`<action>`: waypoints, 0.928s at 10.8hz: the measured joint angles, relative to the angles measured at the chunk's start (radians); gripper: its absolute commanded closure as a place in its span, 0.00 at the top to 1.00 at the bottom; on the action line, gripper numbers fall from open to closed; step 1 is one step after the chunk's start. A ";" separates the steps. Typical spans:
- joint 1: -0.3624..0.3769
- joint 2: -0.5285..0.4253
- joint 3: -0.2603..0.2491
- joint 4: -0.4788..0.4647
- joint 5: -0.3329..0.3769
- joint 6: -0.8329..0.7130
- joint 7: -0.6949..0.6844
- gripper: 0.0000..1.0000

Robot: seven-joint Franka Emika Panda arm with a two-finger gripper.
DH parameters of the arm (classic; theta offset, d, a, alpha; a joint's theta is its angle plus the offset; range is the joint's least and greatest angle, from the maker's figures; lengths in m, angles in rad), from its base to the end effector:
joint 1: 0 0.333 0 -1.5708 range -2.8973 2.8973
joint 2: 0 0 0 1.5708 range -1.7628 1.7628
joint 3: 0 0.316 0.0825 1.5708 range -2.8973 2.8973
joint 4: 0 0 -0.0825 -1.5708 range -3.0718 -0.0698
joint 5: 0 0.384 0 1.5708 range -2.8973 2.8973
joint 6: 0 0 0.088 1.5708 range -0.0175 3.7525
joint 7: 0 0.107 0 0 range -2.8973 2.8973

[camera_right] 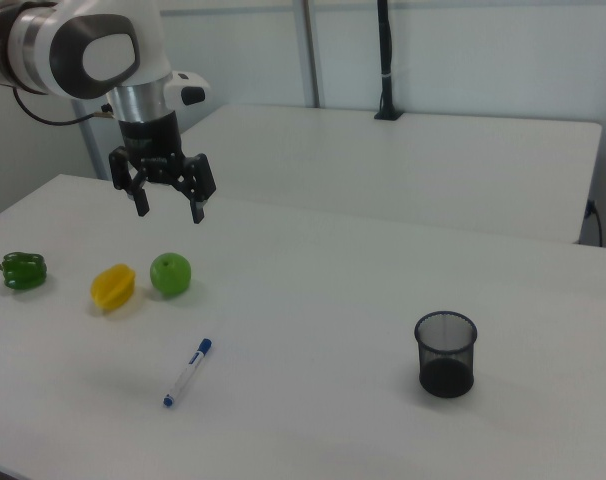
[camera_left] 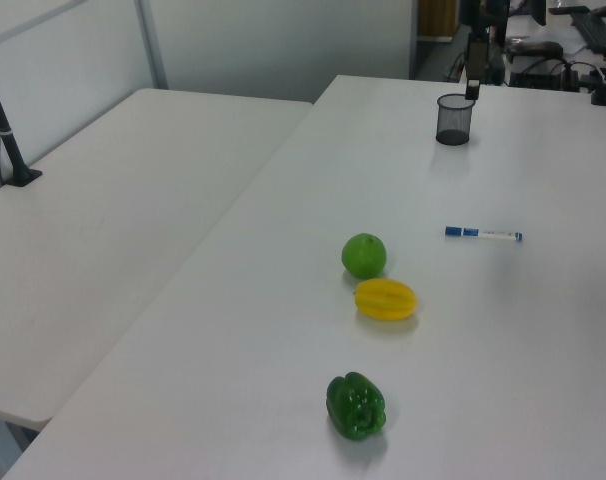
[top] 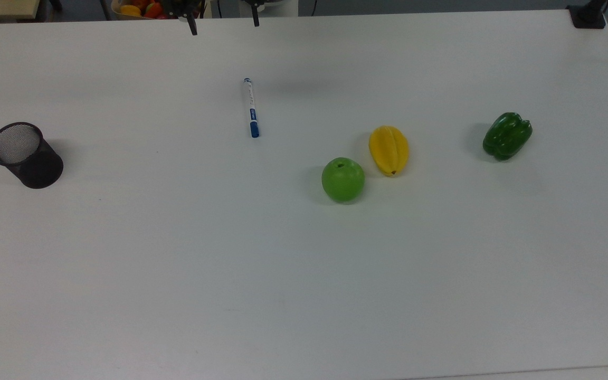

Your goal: Place marker

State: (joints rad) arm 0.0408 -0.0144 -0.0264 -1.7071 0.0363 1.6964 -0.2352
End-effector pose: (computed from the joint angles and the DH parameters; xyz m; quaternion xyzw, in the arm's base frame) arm 0.5574 0.0114 0.5787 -0.9923 -0.1222 -0.0038 0.0179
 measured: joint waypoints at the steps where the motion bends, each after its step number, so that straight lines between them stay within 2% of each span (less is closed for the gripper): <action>1: 0.001 0.000 0.000 -0.001 0.000 -0.014 -0.012 1.00; 5: 0.004 0.001 0.001 -0.023 0.000 -0.018 -0.017 1.00; 10: 0.016 0.003 0.001 -0.185 0.000 0.127 -0.020 1.00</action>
State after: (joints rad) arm 0.0570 -0.0112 -0.0249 -1.8926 0.0363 1.8230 -0.2552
